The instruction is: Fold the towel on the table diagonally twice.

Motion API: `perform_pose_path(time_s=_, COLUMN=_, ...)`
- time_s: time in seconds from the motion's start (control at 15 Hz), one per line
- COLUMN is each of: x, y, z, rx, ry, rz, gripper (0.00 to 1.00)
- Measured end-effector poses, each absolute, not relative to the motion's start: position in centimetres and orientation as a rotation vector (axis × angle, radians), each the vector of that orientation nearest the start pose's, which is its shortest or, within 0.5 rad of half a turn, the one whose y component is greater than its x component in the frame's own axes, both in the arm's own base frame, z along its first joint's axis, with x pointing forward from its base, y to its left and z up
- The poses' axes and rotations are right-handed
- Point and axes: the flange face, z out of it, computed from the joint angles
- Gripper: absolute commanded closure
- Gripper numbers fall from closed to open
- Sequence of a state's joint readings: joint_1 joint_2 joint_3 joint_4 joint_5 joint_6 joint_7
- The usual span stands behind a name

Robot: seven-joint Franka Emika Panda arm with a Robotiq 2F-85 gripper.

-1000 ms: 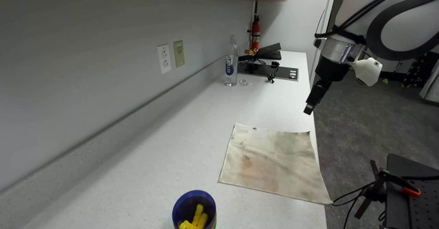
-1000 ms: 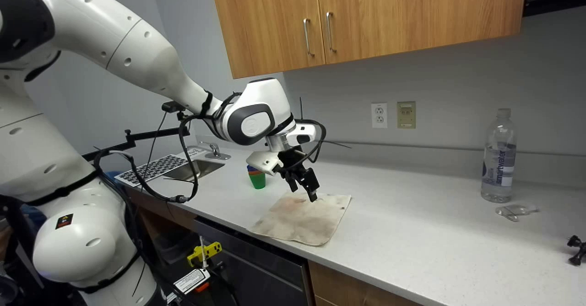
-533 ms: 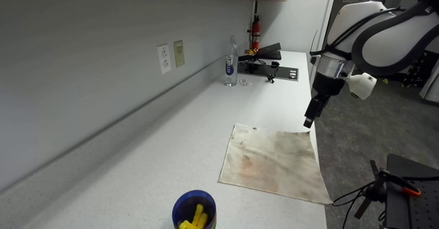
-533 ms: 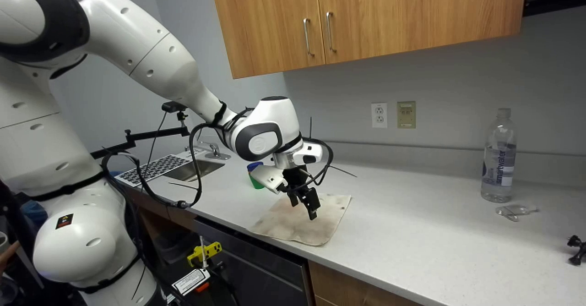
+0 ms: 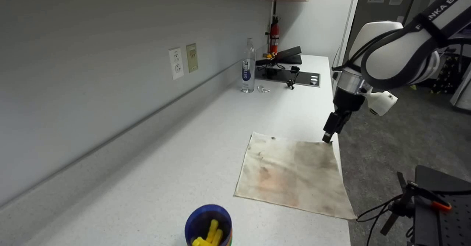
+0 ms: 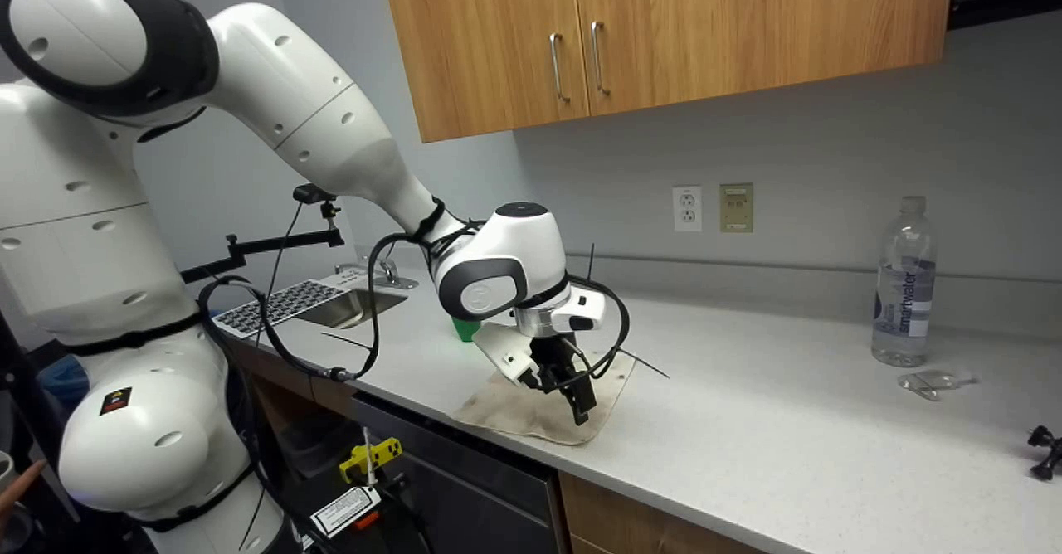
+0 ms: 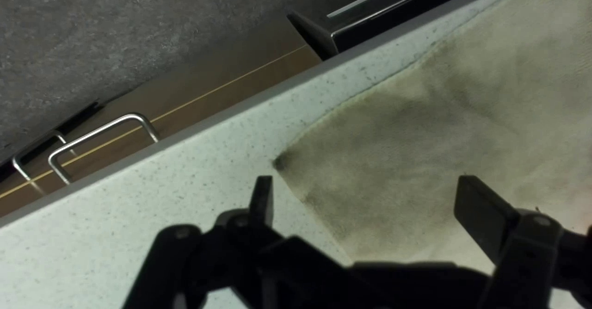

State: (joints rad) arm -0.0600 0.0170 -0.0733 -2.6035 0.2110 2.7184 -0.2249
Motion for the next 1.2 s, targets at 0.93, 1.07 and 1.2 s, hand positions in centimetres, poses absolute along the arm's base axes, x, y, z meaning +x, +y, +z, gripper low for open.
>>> perform_pose_path(time_s=0.93, x=45.3, y=-8.4, z=23.8, rx=-3.062, ry=0.164, rz=-0.139, gripper=0.00)
perform_pose_path(time_s=1.07, x=45.6, y=-8.4, z=23.1, rx=-3.063, ry=0.196, rz=-0.120, gripper=0.00)
perform_pose_path(time_s=1.2, x=46.0, y=-8.5, z=22.4, rx=-3.063, ry=0.228, rz=-0.103, gripper=0.00)
